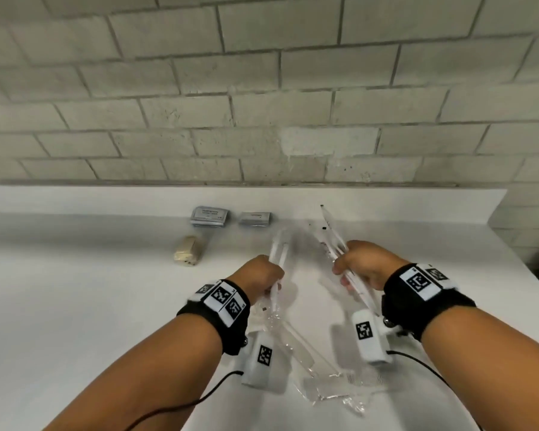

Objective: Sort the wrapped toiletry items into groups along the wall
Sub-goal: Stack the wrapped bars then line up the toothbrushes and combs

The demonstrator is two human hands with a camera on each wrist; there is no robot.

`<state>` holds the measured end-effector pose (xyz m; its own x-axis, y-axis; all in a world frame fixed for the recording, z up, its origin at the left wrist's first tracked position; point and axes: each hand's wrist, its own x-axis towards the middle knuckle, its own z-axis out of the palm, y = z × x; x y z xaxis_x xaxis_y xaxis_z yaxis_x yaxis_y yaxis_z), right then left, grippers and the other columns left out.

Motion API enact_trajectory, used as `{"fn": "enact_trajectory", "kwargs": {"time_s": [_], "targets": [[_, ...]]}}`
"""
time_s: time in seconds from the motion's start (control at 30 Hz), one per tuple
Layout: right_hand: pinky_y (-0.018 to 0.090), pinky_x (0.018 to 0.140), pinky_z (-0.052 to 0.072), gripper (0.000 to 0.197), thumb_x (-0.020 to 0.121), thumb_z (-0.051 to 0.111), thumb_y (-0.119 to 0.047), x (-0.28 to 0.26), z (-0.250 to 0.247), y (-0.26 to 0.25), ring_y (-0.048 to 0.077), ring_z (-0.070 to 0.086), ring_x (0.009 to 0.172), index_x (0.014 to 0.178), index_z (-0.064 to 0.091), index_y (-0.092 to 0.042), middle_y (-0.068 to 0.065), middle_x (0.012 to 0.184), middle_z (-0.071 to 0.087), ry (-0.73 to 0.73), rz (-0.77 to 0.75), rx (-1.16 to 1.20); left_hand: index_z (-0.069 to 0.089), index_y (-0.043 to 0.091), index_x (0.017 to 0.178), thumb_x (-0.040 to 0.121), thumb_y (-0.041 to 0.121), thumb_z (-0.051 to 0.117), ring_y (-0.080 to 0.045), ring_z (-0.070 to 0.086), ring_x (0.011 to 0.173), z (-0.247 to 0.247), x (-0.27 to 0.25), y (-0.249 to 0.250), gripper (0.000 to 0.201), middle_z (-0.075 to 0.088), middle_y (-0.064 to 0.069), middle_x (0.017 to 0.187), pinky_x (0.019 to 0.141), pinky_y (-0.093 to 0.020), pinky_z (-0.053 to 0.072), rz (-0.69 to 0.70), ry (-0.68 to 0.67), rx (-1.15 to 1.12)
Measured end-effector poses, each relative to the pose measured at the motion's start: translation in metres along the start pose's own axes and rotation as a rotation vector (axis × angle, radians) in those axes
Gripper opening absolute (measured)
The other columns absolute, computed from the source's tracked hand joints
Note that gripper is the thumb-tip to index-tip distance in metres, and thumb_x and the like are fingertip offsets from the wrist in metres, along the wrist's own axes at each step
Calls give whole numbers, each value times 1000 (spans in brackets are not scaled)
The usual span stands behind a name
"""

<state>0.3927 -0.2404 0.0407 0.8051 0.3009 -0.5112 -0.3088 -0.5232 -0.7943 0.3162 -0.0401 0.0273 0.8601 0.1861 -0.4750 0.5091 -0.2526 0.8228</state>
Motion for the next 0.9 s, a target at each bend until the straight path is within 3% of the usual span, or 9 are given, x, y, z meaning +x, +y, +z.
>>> {"fn": "enact_trajectory", "kwargs": {"time_s": [0.17,0.23,0.33,0.4,0.43,0.53,0.63,0.8,0.9], "targets": [[37,56,52,9,78,61,3,63,12,-15,28,57,58,75,54,-1,19,67,57,122,116,4,57,4,78,83,10,54,-26,54,56,-5,50,8,9,61,-15,68,57,-30,45,39,25,77],[42,84,55,33,74,77,-17,85,3,-16,35,66,89,98,64,2,22,98,67,204,77,-82,59,3,82,89,18,55,-24,55,57,-2,69,10,17,62,-16,71,63,-32,47,49,36,58],[39,103,41,79,76,76,-39,95,-15,-18,36,46,127,140,41,-9,13,138,48,390,63,-292,60,6,98,92,32,52,-26,61,69,-5,90,13,28,63,-17,84,56,-25,41,16,109,215],[42,103,41,68,80,69,-39,93,-21,-19,35,42,128,140,42,-20,12,137,44,500,-5,-420,56,6,119,89,36,51,-25,64,80,-12,98,10,43,66,-15,98,51,-23,37,10,158,302],[41,101,43,56,82,65,-37,93,-20,-18,33,46,125,134,48,-22,11,133,46,521,-79,-465,55,5,121,88,37,51,-21,62,72,-15,98,10,46,66,-10,91,49,-23,36,18,179,324],[32,89,48,36,86,61,-37,83,-2,-18,24,57,106,121,59,-28,5,125,47,322,-276,-573,64,-1,97,84,38,59,-13,47,49,-14,99,7,41,52,1,59,47,-22,34,69,162,352],[34,91,45,55,80,65,-49,75,28,-14,27,48,113,132,52,-36,7,131,40,36,-274,-896,52,15,69,82,39,68,-10,46,46,-2,93,12,32,50,3,56,47,-23,34,103,106,390],[43,101,40,67,74,69,-51,75,27,-12,31,38,127,136,46,-38,6,135,39,54,-209,-1061,61,9,92,82,17,64,-27,65,91,10,86,21,13,68,-12,97,65,-25,43,150,72,616],[43,106,37,68,74,71,-49,73,11,-6,32,36,130,136,45,-41,6,138,37,53,-154,-1074,65,7,99,84,18,57,-28,64,98,1,85,19,20,68,-12,103,71,-27,43,142,48,738]]}}
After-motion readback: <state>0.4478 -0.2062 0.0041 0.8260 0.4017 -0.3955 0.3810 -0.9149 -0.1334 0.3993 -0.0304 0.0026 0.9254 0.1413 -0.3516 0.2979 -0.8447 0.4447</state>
